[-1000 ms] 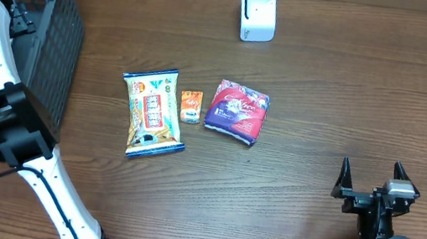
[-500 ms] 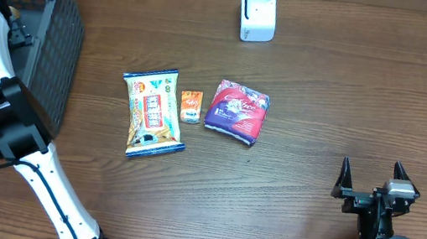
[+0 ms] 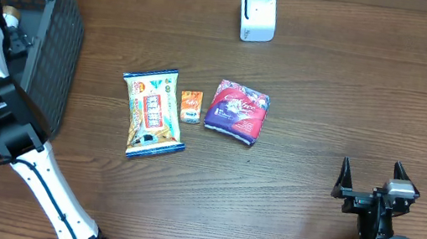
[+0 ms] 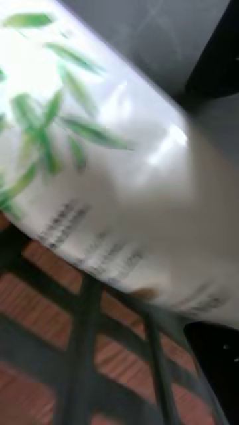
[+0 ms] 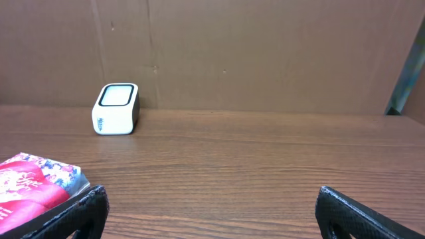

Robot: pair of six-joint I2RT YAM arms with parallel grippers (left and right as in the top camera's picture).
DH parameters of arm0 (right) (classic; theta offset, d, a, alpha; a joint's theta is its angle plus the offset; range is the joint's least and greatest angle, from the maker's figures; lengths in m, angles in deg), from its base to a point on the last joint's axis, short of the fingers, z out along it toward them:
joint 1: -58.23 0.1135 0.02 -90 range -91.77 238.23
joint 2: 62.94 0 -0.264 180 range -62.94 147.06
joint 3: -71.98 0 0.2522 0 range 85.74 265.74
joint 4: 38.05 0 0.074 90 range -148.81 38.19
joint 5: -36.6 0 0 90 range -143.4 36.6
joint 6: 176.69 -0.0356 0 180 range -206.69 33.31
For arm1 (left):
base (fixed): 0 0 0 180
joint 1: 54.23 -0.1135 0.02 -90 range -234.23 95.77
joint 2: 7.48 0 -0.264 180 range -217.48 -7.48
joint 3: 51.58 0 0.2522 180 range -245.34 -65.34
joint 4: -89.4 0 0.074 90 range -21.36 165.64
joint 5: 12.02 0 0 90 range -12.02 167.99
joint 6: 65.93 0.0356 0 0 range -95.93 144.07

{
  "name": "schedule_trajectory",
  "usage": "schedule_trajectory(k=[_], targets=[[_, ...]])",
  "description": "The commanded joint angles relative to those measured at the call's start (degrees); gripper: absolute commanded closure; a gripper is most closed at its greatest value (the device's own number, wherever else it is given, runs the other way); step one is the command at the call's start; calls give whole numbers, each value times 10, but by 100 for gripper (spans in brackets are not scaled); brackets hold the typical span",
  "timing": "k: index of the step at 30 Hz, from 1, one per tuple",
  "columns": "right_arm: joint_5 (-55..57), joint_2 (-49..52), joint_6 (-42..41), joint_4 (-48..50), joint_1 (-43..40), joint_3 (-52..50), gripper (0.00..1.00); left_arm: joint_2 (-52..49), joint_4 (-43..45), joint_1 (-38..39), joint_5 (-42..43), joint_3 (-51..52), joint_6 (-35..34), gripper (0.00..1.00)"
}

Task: Scan the item barcode
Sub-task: 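Reach back into the basket toward the white bag with left gripper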

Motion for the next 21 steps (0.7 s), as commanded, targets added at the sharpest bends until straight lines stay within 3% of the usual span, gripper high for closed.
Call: schedule_trajectory(k=[1,6,11,16,21], targets=[[3,-5,2,4,3,-6,0,-25,-3,0,34,3,11,5],[3,-5,2,4,3,-6,0,-24,-4,0,33,3,11,44],[3,-5,2,4,3,-6,0,-23,-21,0,31,-3,11,96],[3,-5,2,4,3,-6,0,-11,-62,1,31,-38,3,96],[3,-5,2,4,3,-6,0,27,-108,1,37,-111,-71,96]])
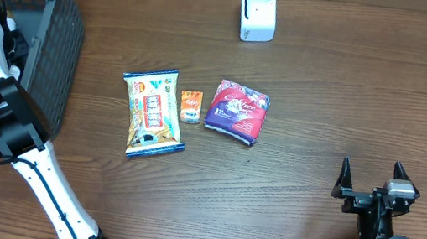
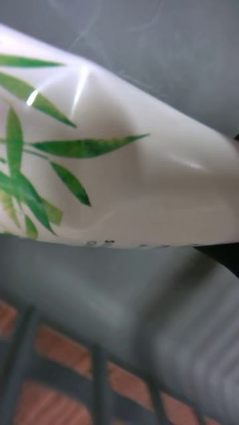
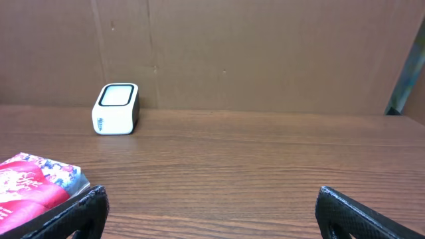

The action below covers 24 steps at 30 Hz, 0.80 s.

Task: Scan the item barcode
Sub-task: 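Reach back into the basket toward the white bag with left gripper, then carry the white-green tube out and set it beside the red-purple pack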

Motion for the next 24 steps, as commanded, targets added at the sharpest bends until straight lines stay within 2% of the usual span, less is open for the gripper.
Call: schedule_trajectory(k=[1,4,7,10,14,18,24], targets=[[3,-5,2,4,3,-6,0,43,-17,-1,16,-83,-70,96],[3,-5,2,4,3,-6,0,82,-35,-1,66,-118,-74,96],[3,-5,2,4,3,-6,0,137,-38,-1,158,-123,-74,96],[3,-5,2,4,3,-6,0,196,-44,-1,313,-123,-75,96],[3,-5,2,4,3,-6,0,255,-55,3,455,-123,-75,96],[3,-5,2,4,3,-6,0,300,-83,24,523,-123,-75,96],[3,-5,2,4,3,-6,0,329,-195,135,520,-122,-48,96]])
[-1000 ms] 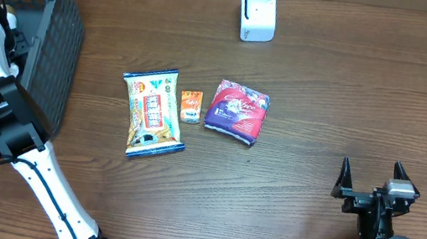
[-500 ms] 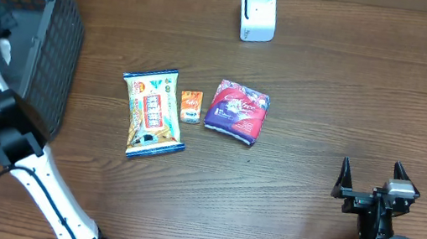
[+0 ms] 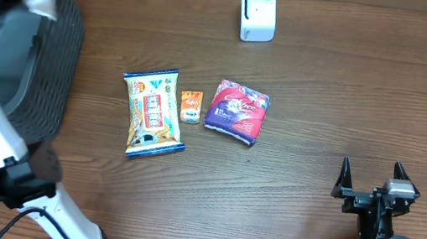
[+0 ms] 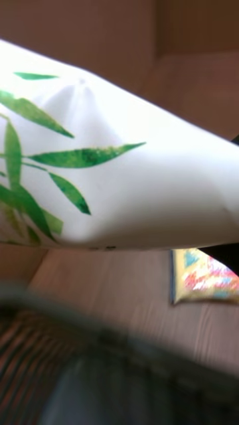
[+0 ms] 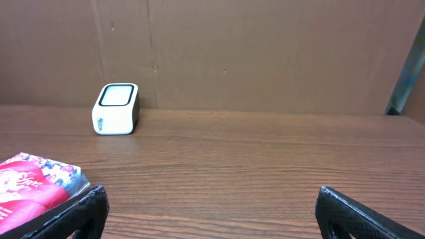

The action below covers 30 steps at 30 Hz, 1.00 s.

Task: Scan the item barcode
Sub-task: 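Carry the white-green tube out and set it beside the red-purple pack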

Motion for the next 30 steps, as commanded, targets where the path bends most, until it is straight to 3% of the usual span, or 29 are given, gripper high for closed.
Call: schedule_trajectory(k=[1,8,17,25,30], targets=[[3,-5,2,4,3,-6,0,8,-42,79,31,-6,26,96],[3,-5,2,4,3,-6,0,-15,-99,253,-143,22,24,96],[3,-5,2,4,3,-6,0,-33,-73,410,-308,215,-90,96],[3,-5,2,4,3,-6,0,-33,86,437,-309,442,-152,96],[3,-5,2,4,3,-6,0,-33,198,438,-245,542,-164,96]])
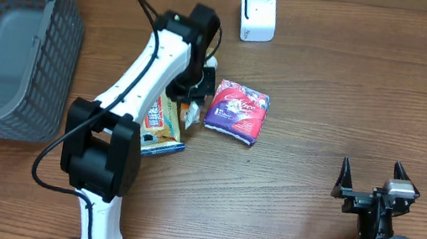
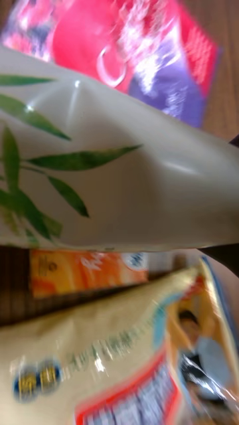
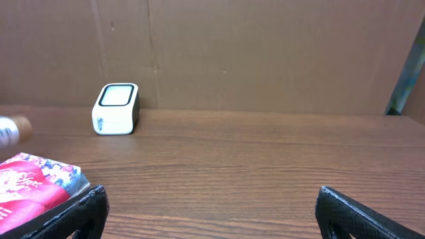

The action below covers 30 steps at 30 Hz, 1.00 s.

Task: Scan the item barcode
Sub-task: 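Carry the white-green tube out and set it beside the red-purple pack, then release the tube and retract the left gripper to the table edge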

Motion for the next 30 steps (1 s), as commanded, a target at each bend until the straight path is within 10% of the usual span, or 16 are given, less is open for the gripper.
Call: schedule_trajectory(k=[1,7,11,16,30], targets=[[3,-5,2,4,3,-6,0,8,50,2,56,47,-24,96],[3,-5,2,4,3,-6,0,8,134,15,111,116,-24,93],[3,-5,2,4,3,-6,0,8,128,20,109,121,-24,61],[3,-5,2,4,3,-6,0,9,91,14,113,104,-20,51],[3,-5,2,4,3,-6,0,9,-188,-18,113,-238,54,21]])
